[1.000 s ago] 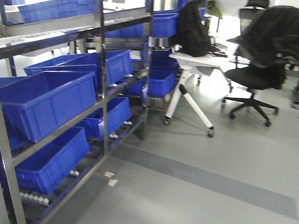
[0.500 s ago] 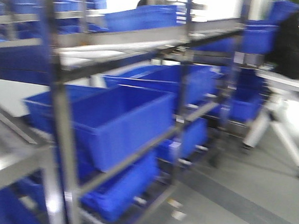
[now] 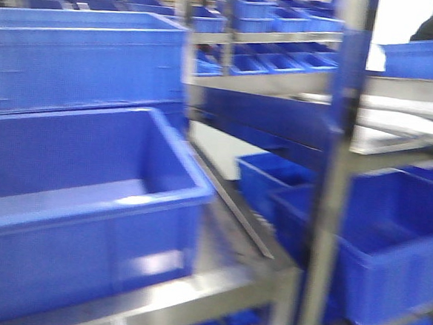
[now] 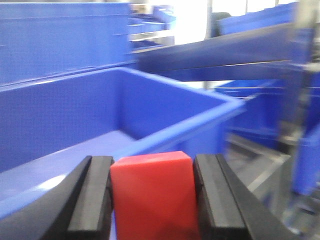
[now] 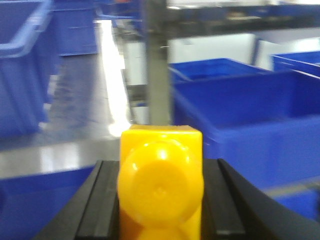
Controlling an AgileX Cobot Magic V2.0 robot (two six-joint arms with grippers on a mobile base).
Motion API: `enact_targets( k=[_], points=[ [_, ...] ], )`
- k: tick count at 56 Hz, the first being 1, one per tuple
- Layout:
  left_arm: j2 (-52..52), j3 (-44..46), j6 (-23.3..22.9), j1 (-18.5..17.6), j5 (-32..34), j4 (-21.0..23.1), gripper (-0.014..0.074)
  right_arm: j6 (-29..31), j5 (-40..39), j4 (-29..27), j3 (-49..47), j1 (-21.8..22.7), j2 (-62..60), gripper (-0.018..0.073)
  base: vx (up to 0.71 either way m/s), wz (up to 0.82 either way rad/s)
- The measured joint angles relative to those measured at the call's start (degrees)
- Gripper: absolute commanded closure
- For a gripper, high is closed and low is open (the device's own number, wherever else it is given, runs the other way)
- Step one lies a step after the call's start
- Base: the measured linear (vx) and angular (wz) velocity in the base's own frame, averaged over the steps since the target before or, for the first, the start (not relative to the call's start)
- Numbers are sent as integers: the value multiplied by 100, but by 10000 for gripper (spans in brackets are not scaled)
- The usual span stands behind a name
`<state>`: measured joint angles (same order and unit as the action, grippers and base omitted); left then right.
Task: Pick red and yellow blocks into blue bin
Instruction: 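Drive the base away from the conveyor to the large blue bin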
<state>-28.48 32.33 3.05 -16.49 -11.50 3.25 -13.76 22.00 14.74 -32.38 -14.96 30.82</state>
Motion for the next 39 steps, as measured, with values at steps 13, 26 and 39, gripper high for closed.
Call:
enact_targets(
  k=[13,26,39],
  points=[
    [0,0,0,0,0,0,594,0,0,0,0,0,0,566,17,65],
    [0,0,0,0,0,0,594,0,0,0,0,0,0,566,13,49],
    [0,0,0,0,0,0,594,0,0,0,0,0,0,566,8,33]
  ],
)
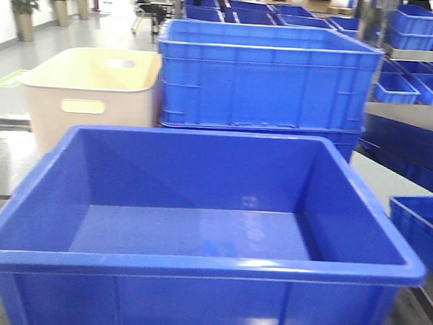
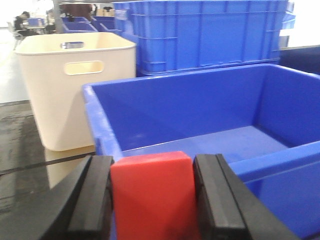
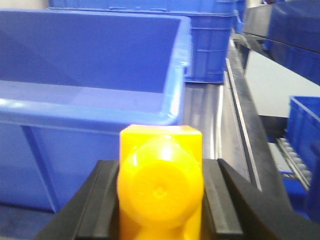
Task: Pick red and yellow blocks into blue bin
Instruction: 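Drive the base away from the conveyor to the large blue bin, then extend both grippers over the blue bin holding the blocks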
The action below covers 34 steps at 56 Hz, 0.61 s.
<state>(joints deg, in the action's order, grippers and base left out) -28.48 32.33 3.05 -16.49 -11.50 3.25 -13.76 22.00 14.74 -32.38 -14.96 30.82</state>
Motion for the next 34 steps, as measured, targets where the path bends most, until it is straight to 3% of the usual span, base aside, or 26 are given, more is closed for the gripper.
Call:
enact_targets(
  k=[34],
  points=[
    [0,0,0,0,0,0,594,0,0,0,0,0,0,566,2,7]
  ],
)
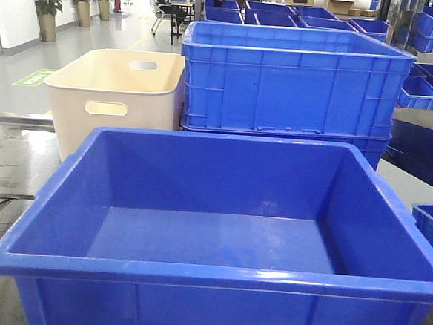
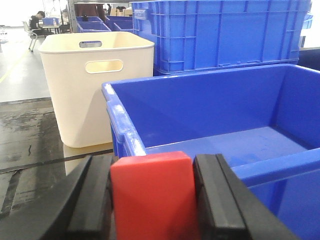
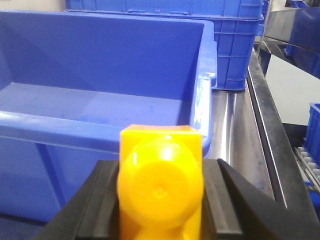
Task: Pick red and yellow blocks into blue bin
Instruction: 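Extend both grippers over the blue bin holding the blocks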
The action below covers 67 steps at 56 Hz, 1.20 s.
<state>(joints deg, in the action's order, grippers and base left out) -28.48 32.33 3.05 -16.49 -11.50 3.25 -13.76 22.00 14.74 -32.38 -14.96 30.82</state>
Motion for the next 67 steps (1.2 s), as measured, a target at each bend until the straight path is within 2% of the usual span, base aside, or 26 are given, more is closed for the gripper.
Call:
enact_targets(
  k=[28,35,45,54,67],
  points=[
    [-18,0,0,0,9,0,594,-11,-77,-23,0,0,0,566,0,0],
    [-289,327,9,0,-10,0,594,67,-261,-18,-182,0,87,566,0,0],
    [-1544,1611,350,-53,-23,5,594,636,-416,-45,-1260,0,1069,566,0,0],
    [-3255,2853,437,-479,107,5,594,926,-687,-290,-2294,0,2567,566,0,0],
    [-5325,3983,442,-957,122,5,593,949,-796,-363,-3244,0,4404,559,0,0]
  ],
)
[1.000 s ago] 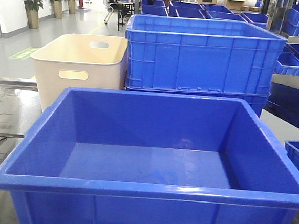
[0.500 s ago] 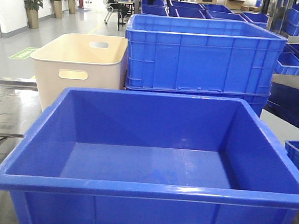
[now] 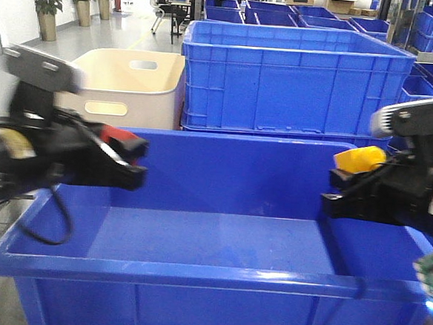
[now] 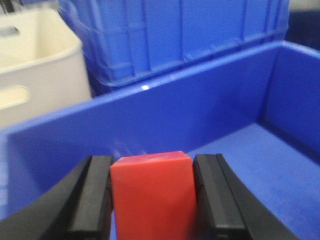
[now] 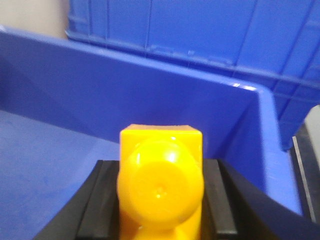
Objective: Pick red and yellow blocks into blue bin
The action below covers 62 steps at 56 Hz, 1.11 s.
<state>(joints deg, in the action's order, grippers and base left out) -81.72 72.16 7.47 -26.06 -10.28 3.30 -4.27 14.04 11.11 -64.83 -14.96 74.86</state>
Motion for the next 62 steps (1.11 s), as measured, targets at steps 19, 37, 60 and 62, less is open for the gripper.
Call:
enact_targets(
  k=[19,37,60,62],
  points=[
    [-859,500,1,-309,142,0,430,6,-198,-4,-163,0,425,264,0,0],
    [-859,500,1,-319,221,0,56,-22,-198,-4,-163,0,425,-86,0,0],
    [301,500,108,-319,-908,-477,246,-23,982,-6,-163,0,-772,344,0,0],
    [477,500,108,-319,-1136,-525,332,-23,1219,-6,-163,0,-952,435,0,0]
  ],
)
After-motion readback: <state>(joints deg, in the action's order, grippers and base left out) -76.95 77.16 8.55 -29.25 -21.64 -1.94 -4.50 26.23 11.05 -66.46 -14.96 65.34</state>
